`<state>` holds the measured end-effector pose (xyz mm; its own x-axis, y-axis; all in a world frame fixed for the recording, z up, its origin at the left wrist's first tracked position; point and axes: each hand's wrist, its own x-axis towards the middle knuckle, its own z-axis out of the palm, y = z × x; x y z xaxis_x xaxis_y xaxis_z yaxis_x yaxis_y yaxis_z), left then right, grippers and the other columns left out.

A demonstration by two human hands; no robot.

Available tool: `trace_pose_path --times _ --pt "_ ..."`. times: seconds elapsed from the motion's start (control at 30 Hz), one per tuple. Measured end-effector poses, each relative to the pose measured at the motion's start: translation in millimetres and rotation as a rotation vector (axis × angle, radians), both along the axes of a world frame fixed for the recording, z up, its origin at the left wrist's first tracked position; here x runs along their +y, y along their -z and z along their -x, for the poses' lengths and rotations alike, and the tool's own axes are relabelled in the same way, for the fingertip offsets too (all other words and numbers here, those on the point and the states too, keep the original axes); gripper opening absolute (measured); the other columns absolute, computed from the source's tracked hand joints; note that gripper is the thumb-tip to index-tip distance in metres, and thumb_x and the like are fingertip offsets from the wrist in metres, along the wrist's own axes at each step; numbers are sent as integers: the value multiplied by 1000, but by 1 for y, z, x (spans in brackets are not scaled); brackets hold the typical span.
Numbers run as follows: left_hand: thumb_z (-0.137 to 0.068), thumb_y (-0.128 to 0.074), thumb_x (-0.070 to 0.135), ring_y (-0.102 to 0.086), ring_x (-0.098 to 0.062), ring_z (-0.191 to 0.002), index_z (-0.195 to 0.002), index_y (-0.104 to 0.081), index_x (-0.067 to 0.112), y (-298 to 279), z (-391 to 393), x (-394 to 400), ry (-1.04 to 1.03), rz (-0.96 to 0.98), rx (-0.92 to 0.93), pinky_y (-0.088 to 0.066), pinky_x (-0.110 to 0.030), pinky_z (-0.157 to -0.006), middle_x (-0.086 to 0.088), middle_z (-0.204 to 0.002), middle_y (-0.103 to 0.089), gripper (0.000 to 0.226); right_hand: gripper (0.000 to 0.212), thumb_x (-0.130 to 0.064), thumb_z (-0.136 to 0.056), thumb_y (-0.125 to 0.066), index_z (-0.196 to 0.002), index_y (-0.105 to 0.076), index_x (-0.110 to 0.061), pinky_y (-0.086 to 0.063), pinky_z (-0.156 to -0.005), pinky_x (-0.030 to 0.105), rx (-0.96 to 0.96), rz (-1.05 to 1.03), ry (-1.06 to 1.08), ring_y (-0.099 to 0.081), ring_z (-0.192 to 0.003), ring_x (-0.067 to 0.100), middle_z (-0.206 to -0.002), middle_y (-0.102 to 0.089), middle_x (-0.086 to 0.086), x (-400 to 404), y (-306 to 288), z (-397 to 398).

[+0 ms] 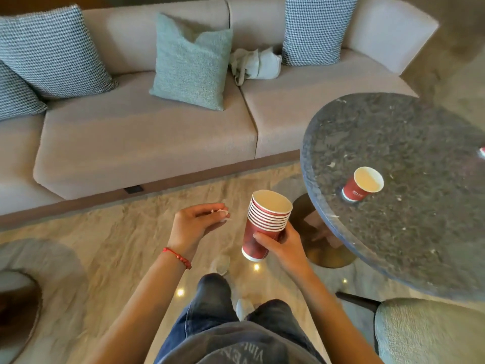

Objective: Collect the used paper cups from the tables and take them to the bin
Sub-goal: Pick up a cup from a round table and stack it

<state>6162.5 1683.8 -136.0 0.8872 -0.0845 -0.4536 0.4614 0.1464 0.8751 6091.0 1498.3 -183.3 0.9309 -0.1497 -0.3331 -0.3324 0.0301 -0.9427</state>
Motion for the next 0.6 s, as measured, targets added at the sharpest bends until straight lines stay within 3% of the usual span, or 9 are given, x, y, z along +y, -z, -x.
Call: trace_pose_path --times 0.13,0.23,0.4,0.6 --pt "-73 -69 -6 -72 -17 -71 -79 -72 5 3 -61 -27 142 5 30 -55 -19 -62 -8 -74 -75 13 64 -20 -72 -77 -128 -46 -23 -50 -80 11 -12 46 135 -58 -109 7 -119 -59 -8 -13 3 -32" --pt "-73 -70 -6 -72 -16 -70 -82 -72 4 -1 -105 -50 287 -18 35 -55 -18 -61 -7 -72 -75 13 65 -12 -76 -74 -133 -43 -14 -50 -77 10 -23 38 321 -59 -104 1 -120 -59 -5 -22 -2 -49" --pt "-72 -71 -5 -71 -15 -72 -78 -74 8 -14 -161 -91 580 -60 -17 -54 -17 -62 -5 -73 -74 14 55 -11 -77 -72 -121 -44 -27 -48 -68 5 -19 22 622 -60 -93 -7 -108 -57 -18 -25 -13 -69" --pt "-73 -70 -6 -70 -16 -73 -75 -73 10 -19 -179 -140 841 -60 -28 -55 -18 -63 -7 -77 -73 16 43 -10 -76 -74 -101 -53 -37 -48 -65 5 -25 61 928 -60 -89 -14 -102 -61 -19 -23 -23 -58"
